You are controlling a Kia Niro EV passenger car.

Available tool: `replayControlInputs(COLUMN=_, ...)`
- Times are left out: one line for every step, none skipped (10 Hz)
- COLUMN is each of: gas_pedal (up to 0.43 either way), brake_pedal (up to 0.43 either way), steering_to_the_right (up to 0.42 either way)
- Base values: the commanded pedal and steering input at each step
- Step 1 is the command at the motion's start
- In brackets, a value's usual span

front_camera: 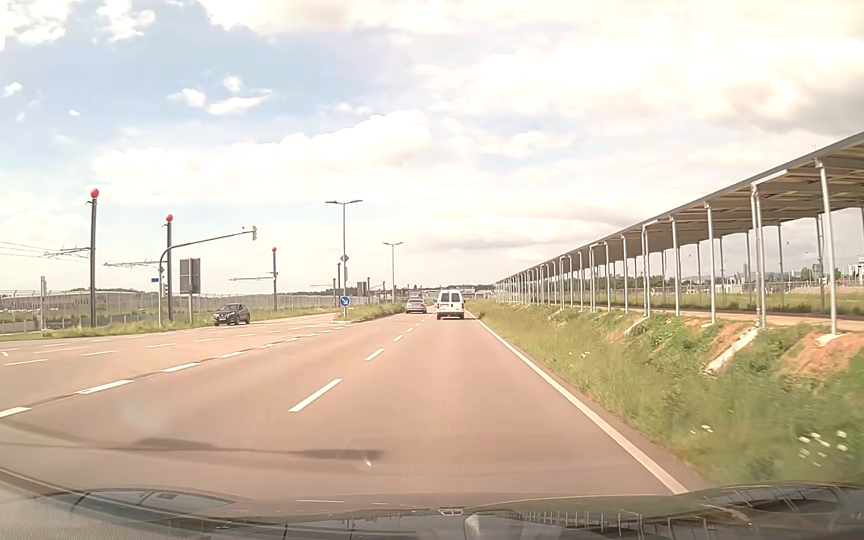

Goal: Follow the waypoints while adhering to traffic rules and regulations

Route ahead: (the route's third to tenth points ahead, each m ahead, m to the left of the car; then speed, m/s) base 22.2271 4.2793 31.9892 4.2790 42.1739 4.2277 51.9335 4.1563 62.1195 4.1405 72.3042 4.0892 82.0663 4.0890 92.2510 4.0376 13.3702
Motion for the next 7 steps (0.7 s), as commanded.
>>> replayControlInputs(gas_pedal=0.047, brake_pedal=0.000, steering_to_the_right=-0.001)
replayControlInputs(gas_pedal=0.047, brake_pedal=0.000, steering_to_the_right=-0.001)
replayControlInputs(gas_pedal=0.047, brake_pedal=0.000, steering_to_the_right=-0.001)
replayControlInputs(gas_pedal=0.047, brake_pedal=0.000, steering_to_the_right=-0.001)
replayControlInputs(gas_pedal=0.047, brake_pedal=0.000, steering_to_the_right=-0.001)
replayControlInputs(gas_pedal=0.047, brake_pedal=0.000, steering_to_the_right=-0.001)
replayControlInputs(gas_pedal=0.047, brake_pedal=0.000, steering_to_the_right=-0.001)
